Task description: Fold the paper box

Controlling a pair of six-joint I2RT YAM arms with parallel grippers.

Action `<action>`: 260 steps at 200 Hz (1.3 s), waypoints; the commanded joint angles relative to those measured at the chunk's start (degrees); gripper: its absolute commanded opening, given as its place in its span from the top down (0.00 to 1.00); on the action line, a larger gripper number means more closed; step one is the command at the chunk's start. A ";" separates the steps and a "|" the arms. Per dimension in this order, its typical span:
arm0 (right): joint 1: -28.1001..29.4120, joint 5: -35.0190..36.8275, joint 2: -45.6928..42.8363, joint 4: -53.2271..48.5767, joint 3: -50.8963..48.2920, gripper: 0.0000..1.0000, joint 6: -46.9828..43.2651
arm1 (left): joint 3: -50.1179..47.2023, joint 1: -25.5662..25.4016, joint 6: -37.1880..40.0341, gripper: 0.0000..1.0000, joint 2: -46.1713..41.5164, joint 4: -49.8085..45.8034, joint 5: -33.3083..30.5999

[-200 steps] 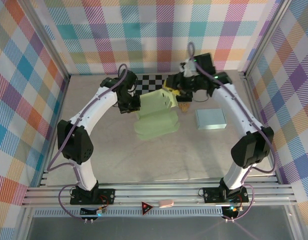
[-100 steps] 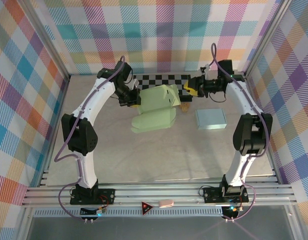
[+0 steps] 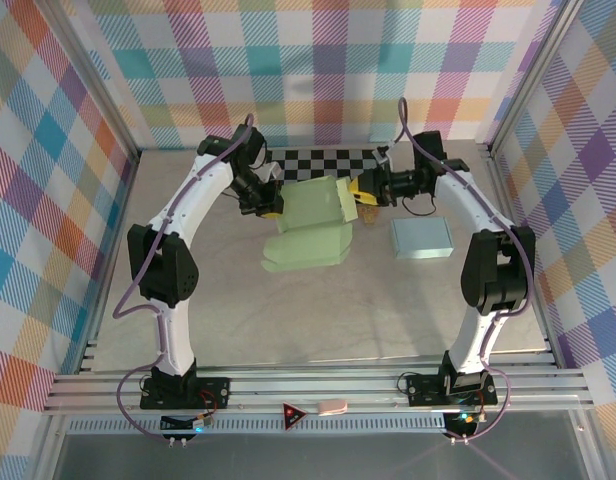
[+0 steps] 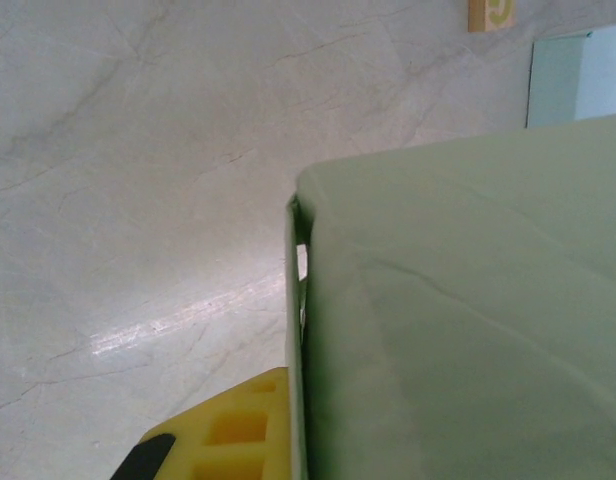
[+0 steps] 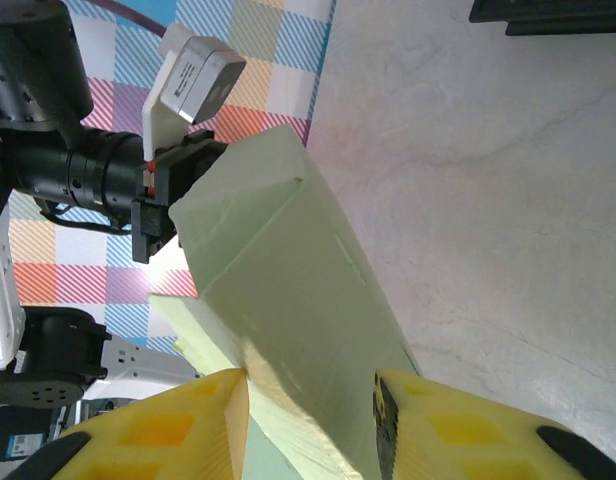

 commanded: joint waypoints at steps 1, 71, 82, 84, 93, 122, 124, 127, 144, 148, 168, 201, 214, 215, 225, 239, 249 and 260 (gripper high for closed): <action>0.96 1.92 -2.22 -0.60 0.06 0.62 -3.29 | 1.86 0.22 0.15 1.00 0.57 -1.02 2.16; 5.81 17.18 -1.43 -9.17 7.34 0.62 -9.63 | 2.88 -0.66 0.14 1.00 0.23 -1.70 0.87; 6.79 19.30 -1.34 -9.85 7.91 0.61 -10.20 | 3.02 -0.75 0.14 1.00 0.22 -1.78 0.69; 6.98 19.77 -1.31 -10.06 8.11 0.61 -10.29 | 3.07 -0.79 0.14 1.00 0.18 -1.80 0.67; 7.76 21.69 -1.17 -10.77 8.63 0.61 -10.75 | 3.30 -0.90 0.20 1.00 0.21 -2.01 0.59; 9.53 29.41 -0.89 -12.29 10.33 0.61 -11.06 | 4.09 -1.19 0.23 1.00 0.13 -2.43 -0.08; 9.69 30.34 -0.91 -12.25 10.49 0.61 -10.96 | 4.13 -1.25 0.23 1.00 0.11 -2.43 -0.18; 9.95 31.33 -0.92 -12.46 10.63 0.61 -10.86 | 4.21 -1.27 0.23 1.00 0.21 -2.50 -0.21; 11.48 37.52 -0.41 -14.19 12.50 0.61 -11.27 | 4.82 -1.60 0.23 1.00 0.20 -2.78 -0.42; 12.01 38.88 -0.32 -14.46 12.85 0.61 -11.32 | 4.91 -1.70 0.23 1.00 0.25 -2.86 -0.47; 14.13 44.58 0.68 -15.94 14.70 0.63 -11.46 | 5.60 -2.39 0.31 1.00 0.54 -3.30 -0.98; 17.19 53.98 3.12 -18.27 18.26 0.69 -10.41 | 6.09 -3.19 0.46 1.00 0.67 -3.66 -1.76; 18.24 57.72 4.57 -20.07 20.48 0.71 -9.76 | 6.12 -3.43 0.40 1.00 0.67 -3.66 -1.97; 18.36 58.01 4.68 -20.14 20.67 0.72 -9.73 | 6.14 -3.45 0.44 1.00 0.67 -3.66 -2.01; 19.13 60.82 5.53 -21.47 22.14 0.72 -9.08 | 6.22 -3.64 0.32 1.00 0.58 -3.67 -2.14; 20.09 63.42 6.40 -22.35 23.25 0.73 -8.14 | 6.24 -3.91 0.31 1.00 0.58 -3.71 -2.21; 20.51 64.86 6.78 -22.91 23.73 0.74 -7.24 | 6.23 -4.08 0.25 1.00 0.53 -3.68 -2.27; 21.10 66.78 7.33 -23.87 24.66 0.76 -6.35 | 6.24 -4.18 0.19 1.00 0.58 -3.58 -2.38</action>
